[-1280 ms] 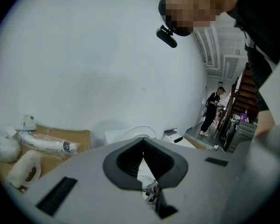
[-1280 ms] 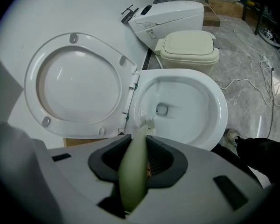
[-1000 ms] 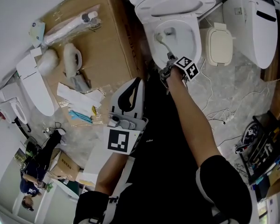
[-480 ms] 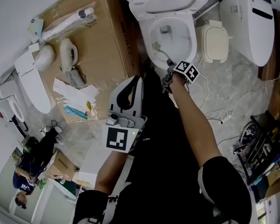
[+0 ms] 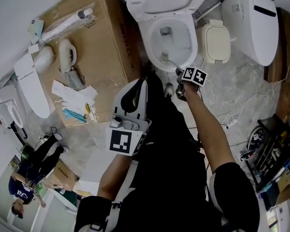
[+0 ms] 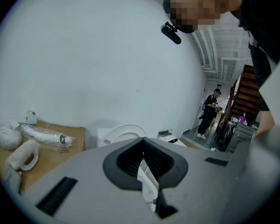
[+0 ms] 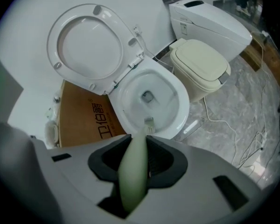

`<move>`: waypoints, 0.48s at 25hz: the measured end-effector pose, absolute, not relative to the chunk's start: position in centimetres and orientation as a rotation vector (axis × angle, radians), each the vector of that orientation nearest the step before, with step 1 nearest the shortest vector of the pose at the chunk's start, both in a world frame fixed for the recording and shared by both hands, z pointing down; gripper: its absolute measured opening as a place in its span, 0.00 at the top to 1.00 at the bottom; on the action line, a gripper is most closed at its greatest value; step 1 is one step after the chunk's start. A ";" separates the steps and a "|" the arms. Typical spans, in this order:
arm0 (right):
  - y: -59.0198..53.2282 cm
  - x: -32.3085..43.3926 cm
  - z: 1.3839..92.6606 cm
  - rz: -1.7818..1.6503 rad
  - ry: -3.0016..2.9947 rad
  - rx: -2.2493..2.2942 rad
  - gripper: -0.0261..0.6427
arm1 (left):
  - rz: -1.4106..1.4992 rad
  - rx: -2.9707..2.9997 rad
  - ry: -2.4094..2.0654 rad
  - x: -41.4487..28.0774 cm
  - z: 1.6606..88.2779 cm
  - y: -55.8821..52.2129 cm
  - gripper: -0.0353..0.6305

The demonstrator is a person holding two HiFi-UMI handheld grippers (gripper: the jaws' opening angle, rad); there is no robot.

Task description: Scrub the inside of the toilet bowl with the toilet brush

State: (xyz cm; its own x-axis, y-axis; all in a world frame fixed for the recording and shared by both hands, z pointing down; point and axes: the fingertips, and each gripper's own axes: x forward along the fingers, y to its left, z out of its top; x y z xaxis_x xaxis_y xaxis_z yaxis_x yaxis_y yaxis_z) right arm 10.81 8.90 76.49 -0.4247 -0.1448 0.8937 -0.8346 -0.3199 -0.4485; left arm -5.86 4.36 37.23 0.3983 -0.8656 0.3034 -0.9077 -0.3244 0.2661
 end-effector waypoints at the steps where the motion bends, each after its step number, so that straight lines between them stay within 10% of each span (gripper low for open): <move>1: 9.0 11.2 76.4 1.757 -1.429 1.246 0.79 | 0.133 2.279 -1.526 -5.7 37.0 4.2 0.94; 12: 7.0 13.4 75.3 1.248 -1.513 0.892 0.79 | 0.132 2.335 -1.414 -6.3 37.4 -0.2 0.93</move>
